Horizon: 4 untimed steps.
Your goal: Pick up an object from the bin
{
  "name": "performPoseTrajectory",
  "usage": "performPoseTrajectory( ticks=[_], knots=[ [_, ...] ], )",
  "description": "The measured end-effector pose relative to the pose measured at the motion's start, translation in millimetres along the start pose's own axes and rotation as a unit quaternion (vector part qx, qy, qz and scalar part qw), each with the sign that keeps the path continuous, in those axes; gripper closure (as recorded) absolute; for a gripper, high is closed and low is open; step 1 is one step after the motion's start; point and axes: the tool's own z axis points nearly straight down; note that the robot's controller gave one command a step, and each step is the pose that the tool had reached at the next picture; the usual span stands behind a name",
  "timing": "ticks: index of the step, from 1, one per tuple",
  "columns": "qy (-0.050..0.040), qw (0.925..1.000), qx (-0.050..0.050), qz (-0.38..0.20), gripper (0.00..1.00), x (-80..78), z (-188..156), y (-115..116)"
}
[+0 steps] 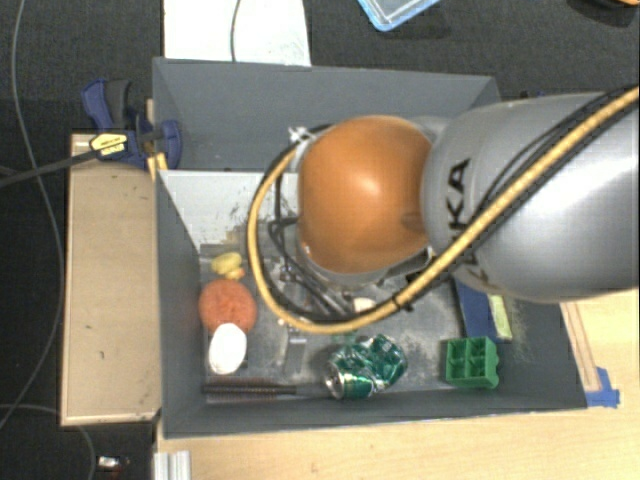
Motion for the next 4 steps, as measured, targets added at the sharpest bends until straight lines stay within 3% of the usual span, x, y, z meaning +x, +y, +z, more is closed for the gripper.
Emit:
performPoseTrajectory(
  ticks=[1,2,3,4],
  knots=[
    [-0.0042,1.0000,-0.001,0.003,0.00,-2.0,-4,-1],
    [-0.0059,0.9972,-0.001,-0.074,0.00,-4.7,70,15],
    [-0.0133,0.9875,-0.002,-0.157,0.00,-5.3,166,37],
    [-0.0118,0.9514,0.000,-0.308,0.00,-13.0,163,44]
  ],
)
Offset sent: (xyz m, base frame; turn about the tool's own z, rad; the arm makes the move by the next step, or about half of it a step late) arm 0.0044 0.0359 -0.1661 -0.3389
